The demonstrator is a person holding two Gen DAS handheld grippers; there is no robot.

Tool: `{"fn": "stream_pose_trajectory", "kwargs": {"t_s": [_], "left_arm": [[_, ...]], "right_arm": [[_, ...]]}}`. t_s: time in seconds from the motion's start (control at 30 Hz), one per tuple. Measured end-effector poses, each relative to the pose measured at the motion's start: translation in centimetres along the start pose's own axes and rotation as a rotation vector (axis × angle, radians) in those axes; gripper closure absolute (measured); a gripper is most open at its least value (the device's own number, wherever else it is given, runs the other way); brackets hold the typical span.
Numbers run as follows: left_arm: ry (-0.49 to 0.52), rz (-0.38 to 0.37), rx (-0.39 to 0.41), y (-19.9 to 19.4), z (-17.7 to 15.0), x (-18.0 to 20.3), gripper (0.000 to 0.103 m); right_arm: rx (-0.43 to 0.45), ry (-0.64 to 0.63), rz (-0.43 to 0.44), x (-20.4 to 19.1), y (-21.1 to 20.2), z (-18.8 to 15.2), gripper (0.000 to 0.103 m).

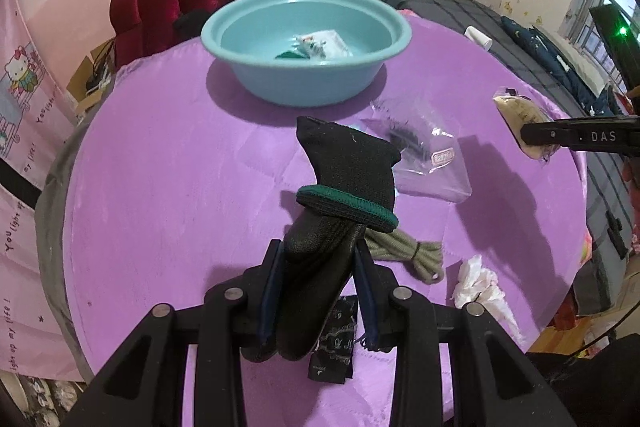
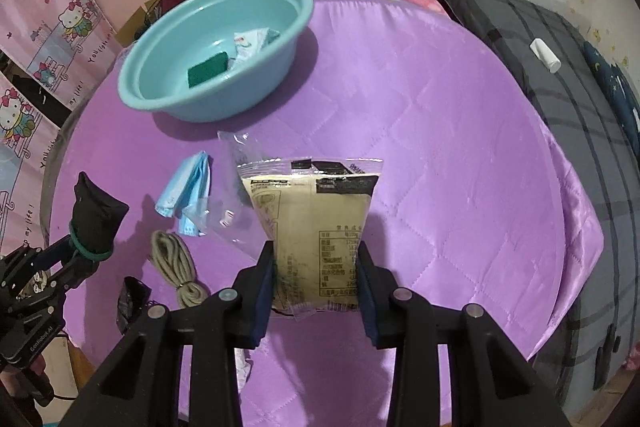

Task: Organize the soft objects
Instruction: 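Carry the black gloves and beige packet over the basin with both tools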

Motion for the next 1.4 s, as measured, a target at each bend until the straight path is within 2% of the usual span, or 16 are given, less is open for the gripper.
{"fn": "stream_pose_trajectory", "kwargs": {"t_s": [0.23,0.67,1.13,1.4], "left_arm": [[0.012,0.010,0.023,-1.4,1.1,0.2,0.066],[0.008,0.014,0.072,-3.1,6.4,0.0,0.066],[0.008,0.019,0.099,-2.6,12.7,-1.2,0.066],[-0.009,0.011,0.092,-0.5,16.6,-2.2,0.066]], "right_arm": [[0.026,-0.027,0.012,-1.7,-0.7,0.8,0.065],[0.067,-0.081,0.044,-4.7,-3.1,5.6,0.064],[0.058,-0.090,0.086,-7.1,-1.9,11.8,0.064],[0.042,-0.066,0.103,-7.5,0.2,15.3,0.064]]}}
Point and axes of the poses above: each gripper's, at about its wrist camera, not at the fingertips, and y roughly the way its jaws point, x to its right, z to its top, the point moved 7 cm from there along y, roughly the way its jaws point, and after that the axes turned 5 degrees about -x, right-handed, at the moved point
